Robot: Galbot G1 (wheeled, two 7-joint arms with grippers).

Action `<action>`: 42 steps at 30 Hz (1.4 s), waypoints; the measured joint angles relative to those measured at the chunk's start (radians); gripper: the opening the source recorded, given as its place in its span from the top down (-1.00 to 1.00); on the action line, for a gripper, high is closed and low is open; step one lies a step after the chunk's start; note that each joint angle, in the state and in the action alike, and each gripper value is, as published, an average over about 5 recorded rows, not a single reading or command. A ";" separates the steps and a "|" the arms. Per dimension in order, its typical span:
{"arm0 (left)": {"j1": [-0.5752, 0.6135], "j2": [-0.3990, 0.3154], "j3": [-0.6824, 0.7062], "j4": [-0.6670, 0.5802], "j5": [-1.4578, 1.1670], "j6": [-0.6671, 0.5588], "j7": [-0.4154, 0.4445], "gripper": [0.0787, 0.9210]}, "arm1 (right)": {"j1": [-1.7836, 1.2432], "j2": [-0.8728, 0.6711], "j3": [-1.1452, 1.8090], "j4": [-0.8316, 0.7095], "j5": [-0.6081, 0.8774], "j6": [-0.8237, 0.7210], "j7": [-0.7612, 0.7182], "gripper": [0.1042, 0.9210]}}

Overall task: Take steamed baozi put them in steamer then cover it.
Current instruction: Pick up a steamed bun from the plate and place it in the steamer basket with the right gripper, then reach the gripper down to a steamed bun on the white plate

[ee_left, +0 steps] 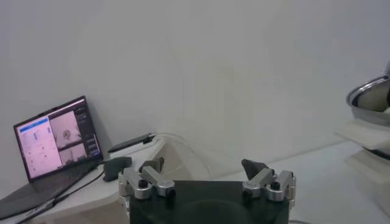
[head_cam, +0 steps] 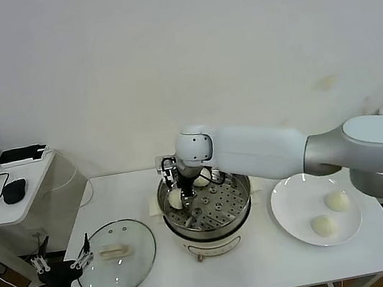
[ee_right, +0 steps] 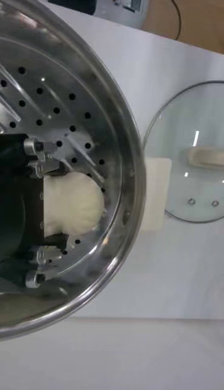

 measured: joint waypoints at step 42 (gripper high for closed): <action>-0.017 0.037 0.028 0.042 0.002 0.002 0.003 -0.77 | -0.296 -0.880 0.399 0.370 -0.519 0.410 -0.368 -0.76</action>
